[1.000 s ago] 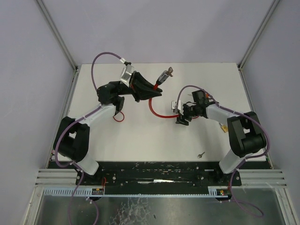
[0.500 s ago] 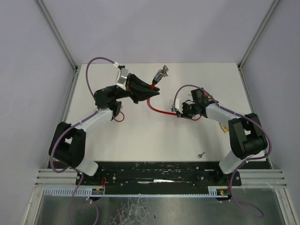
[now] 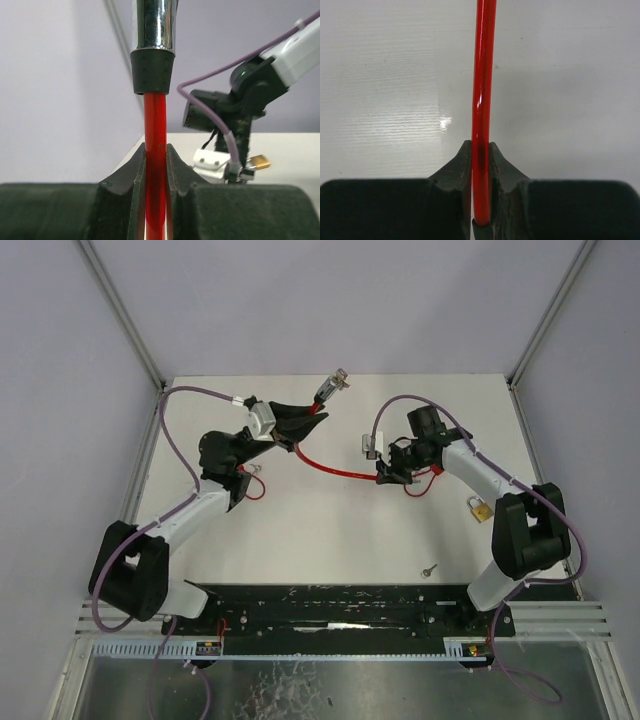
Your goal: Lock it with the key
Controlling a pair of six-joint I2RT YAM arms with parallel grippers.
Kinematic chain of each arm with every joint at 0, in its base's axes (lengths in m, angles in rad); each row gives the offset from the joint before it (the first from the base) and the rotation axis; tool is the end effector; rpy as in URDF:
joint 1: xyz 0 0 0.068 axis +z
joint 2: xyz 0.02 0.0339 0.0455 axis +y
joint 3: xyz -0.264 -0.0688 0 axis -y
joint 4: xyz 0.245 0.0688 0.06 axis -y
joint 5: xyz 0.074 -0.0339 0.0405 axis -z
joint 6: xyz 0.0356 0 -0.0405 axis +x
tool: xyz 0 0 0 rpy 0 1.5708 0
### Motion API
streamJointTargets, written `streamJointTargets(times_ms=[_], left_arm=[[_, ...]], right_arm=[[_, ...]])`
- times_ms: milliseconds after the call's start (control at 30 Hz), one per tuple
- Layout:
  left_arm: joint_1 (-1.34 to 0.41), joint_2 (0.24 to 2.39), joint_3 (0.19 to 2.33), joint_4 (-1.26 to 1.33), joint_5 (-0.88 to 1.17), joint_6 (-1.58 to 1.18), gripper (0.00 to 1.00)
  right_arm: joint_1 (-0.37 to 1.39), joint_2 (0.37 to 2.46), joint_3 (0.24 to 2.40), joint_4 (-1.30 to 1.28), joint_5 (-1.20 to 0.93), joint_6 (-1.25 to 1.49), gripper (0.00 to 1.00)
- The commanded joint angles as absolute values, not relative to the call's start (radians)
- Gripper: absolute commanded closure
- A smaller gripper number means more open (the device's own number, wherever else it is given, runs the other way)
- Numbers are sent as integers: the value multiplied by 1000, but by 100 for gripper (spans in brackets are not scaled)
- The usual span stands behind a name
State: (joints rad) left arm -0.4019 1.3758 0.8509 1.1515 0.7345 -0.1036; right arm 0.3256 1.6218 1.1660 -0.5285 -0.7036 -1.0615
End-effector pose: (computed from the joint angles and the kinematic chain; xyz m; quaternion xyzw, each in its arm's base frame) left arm 0.2597 -0.1363 0.3605 0.3793 0.3722 -0.3660 0.7640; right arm 0.3108 0.1292 0.2389 -0.6511 0.6274 0.2102 0.3719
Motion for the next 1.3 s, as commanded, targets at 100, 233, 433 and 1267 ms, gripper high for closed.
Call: streamJointTargets(times_ms=[100,233,433,1267], left_arm=[[-390,1521,808,1251,619,107,99],[-376,1634,789,1401,611,136,99],[-358,1817,821,1570,622,129,99],[-286,2054,1164,1606,1185,-468,100]], right_arm=[[328,1757,1313,-695,-847,-911,100],[328,1847,1406,-788,-900,-845,100],[325,1941,1422,-713,-940,-620,100],[239,1874,1154,179,-1348,576,100]])
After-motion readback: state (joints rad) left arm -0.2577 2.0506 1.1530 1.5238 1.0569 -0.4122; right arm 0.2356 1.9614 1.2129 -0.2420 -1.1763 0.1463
